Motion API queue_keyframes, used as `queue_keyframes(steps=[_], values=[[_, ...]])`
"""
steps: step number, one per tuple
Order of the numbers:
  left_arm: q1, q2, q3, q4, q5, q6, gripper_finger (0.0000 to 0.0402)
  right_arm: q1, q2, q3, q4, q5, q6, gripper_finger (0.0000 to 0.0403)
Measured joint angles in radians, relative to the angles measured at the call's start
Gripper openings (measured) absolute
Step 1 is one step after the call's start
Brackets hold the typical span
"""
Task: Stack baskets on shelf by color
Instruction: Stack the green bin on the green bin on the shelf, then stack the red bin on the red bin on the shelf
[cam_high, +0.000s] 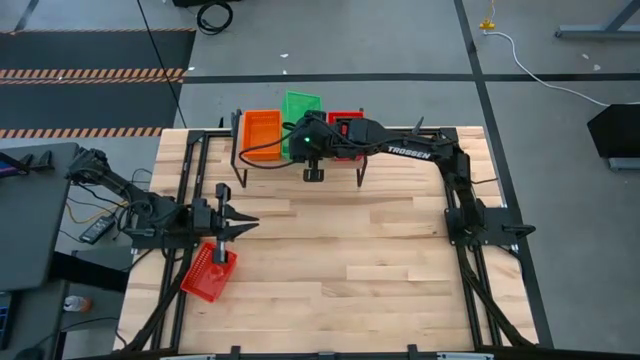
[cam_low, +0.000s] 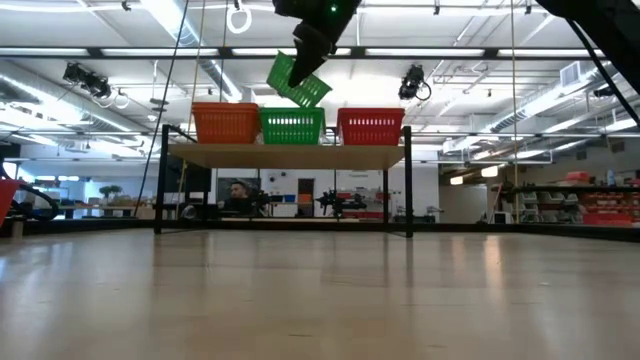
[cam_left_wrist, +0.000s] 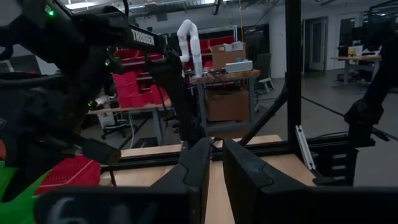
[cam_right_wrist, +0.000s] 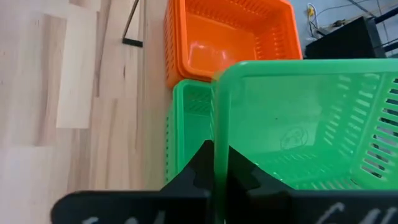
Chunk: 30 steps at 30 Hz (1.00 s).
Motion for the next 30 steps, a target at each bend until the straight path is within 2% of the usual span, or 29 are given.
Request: queue_keyframes(steps=[11, 23, 30], values=[[0.000, 0.000, 0.000, 0.013, 0.000, 0.003, 0.0050, 0.001, 0.000, 0.000, -0.013, -0.009, 0.041, 0.0024], [0.000, 0.000, 0.000, 0.012, 0.000, 0.002, 0.0050, 0.001, 0.000, 0.000, -0.015, -0.015, 0.041, 0.0102], [0.000, 0.000, 0.000, 0.010, 0.000, 0.001, 0.0050, 0.006, 0.000, 0.000, -0.008, -0.010, 0.045, 0.0118]])
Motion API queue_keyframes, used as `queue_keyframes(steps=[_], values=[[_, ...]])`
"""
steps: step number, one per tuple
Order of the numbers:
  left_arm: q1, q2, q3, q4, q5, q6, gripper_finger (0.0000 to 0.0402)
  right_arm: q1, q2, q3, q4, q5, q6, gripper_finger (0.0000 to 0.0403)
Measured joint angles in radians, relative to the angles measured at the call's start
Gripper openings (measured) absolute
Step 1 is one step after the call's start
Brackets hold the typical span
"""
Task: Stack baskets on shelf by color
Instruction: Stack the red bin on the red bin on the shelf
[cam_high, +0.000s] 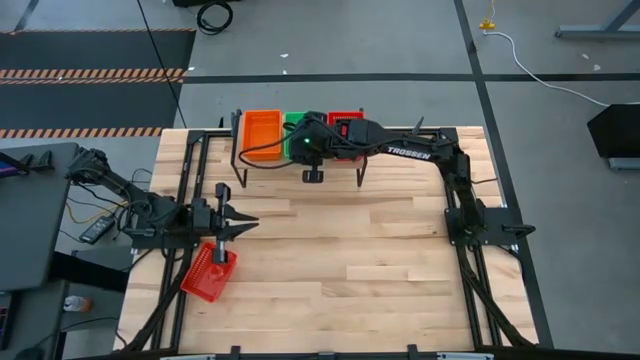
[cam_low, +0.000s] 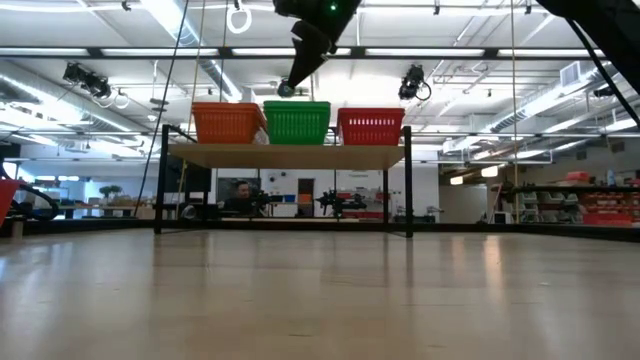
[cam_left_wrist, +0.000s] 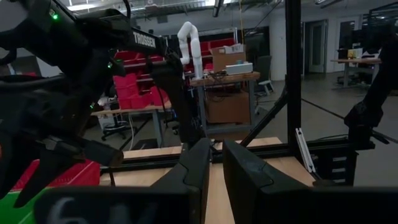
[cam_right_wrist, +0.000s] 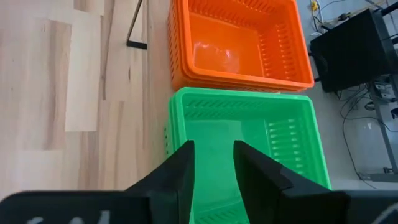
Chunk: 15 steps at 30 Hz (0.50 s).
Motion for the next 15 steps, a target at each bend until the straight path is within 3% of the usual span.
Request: queue_keyframes(steps=[5, 11, 15], values=[[0.000, 0.000, 0.000, -0.019, -0.007, -0.002, 0.0050, 0.041, -0.007, 0.000, -0.008, 0.008, 0.062, 0.0117], [0.000, -0.001, 0.013, -0.139, -0.155, -0.018, 0.0050, 0.117, -0.017, -0.007, -0.141, -0.185, 0.336, 0.0117], [0.000, 0.002, 0.074, -0.341, -0.148, -0.131, 0.0050, 0.199, -0.016, -0.083, -0.178, -0.247, 0.460, 0.0117]])
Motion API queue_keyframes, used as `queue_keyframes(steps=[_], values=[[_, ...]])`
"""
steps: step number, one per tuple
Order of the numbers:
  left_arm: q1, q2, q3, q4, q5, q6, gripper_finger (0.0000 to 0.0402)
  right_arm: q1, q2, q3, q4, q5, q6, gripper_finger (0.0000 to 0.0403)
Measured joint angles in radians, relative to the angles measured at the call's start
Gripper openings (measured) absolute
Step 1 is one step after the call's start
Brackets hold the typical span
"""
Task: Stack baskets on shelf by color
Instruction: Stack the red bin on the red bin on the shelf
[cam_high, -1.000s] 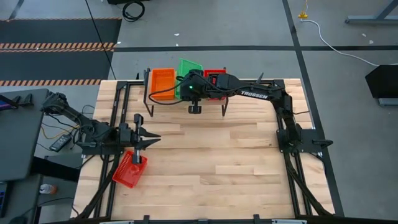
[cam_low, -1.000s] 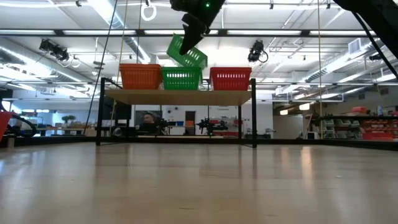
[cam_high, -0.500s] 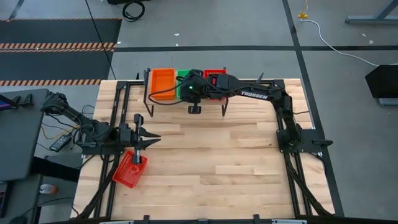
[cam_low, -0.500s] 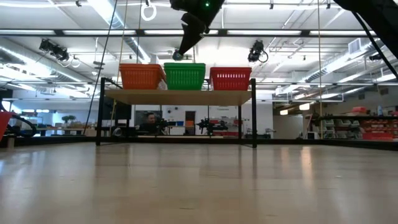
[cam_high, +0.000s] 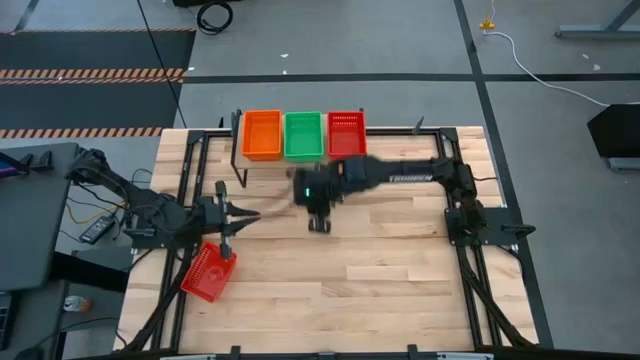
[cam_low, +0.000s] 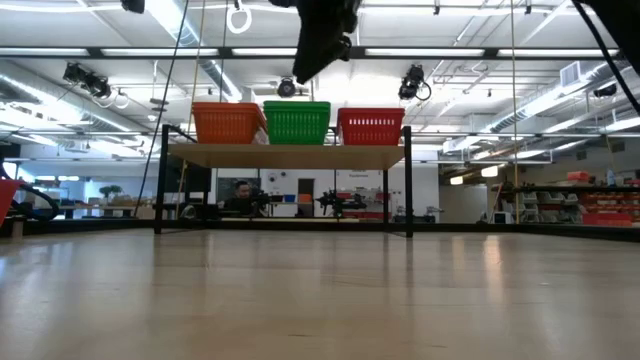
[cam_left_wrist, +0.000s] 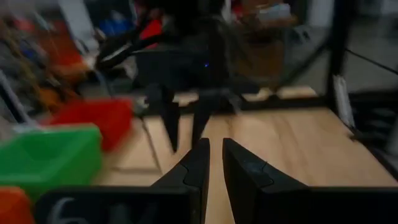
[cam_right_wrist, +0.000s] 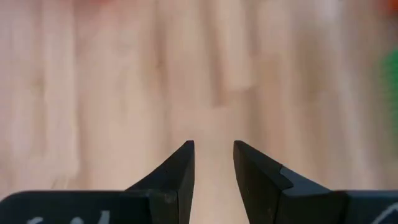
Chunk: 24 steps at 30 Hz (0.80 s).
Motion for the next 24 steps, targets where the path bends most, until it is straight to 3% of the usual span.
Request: queue_keyframes(steps=[3, 7, 14, 21, 24], values=[[-0.001, 0.006, 0.030, -0.144, 0.095, -0.123, 0.0050, 0.070, 0.000, -0.071, 0.013, 0.001, 0.040, 0.0117], [-0.002, 0.034, 0.033, -0.219, 0.182, -0.250, 0.0050, 0.148, 0.000, -0.186, 0.042, 0.006, 0.099, 0.0117], [0.000, 0.138, 0.034, -0.332, 0.280, -0.297, 0.0054, 0.245, 0.000, -0.367, 0.140, 0.064, 0.122, 0.0117], [-0.001, 0.236, 0.142, -0.851, 0.503, -0.667, 0.0072, 0.271, 0.000, -0.480, 0.214, 0.071, 0.080, 0.0117], [-0.002, 0.269, 0.200, -0.947, 0.558, -0.733, 0.0072, 0.273, 0.000, -0.491, 0.217, 0.071, 0.062, 0.0117]])
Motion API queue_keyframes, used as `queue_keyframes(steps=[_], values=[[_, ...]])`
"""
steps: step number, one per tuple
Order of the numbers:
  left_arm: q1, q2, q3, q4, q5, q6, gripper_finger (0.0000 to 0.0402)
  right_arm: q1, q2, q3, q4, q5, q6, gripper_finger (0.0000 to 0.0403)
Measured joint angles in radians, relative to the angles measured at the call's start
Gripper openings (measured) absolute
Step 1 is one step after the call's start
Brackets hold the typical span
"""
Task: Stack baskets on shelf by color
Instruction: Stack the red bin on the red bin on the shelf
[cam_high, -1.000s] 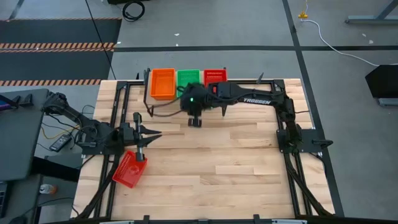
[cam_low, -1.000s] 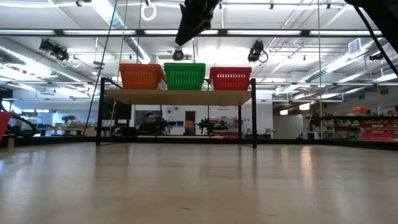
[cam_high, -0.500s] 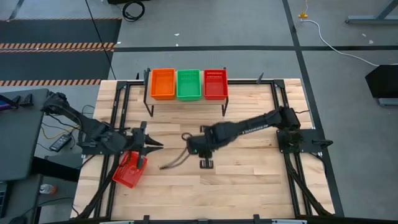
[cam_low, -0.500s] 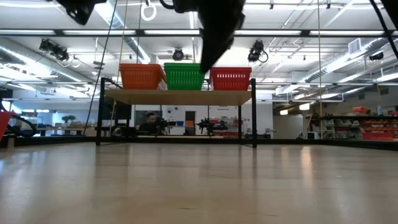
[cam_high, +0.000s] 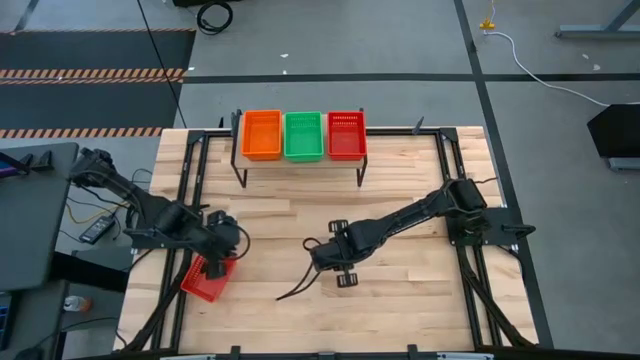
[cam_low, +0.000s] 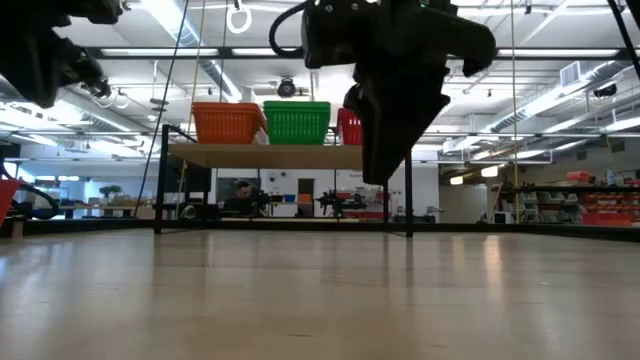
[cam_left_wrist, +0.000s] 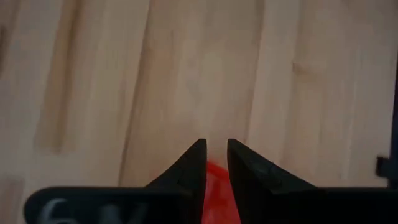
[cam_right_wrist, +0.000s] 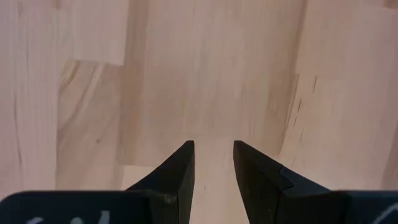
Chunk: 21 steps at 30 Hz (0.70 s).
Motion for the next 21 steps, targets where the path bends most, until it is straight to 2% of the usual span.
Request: queue_keyframes(steps=[5, 8, 10, 21], values=[[0.001, 0.080, 0.058, -0.186, 0.154, -0.146, 0.0061, 0.001, 0.000, -0.005, -0.021, 0.000, -0.018, 0.0117], [-0.013, 0.149, 0.056, -0.236, 0.295, -0.194, 0.0056, 0.006, 0.000, -0.005, -0.026, -0.001, -0.044, 0.0117], [-0.027, 0.200, 0.056, -0.238, 0.352, -0.193, 0.0053, 0.007, 0.000, -0.005, -0.020, -0.001, -0.055, 0.0117], [-0.044, 0.457, 0.056, -0.114, 0.384, -0.062, 0.0050, 0.031, 0.000, -0.005, -0.036, -0.013, -0.053, 0.0117]])
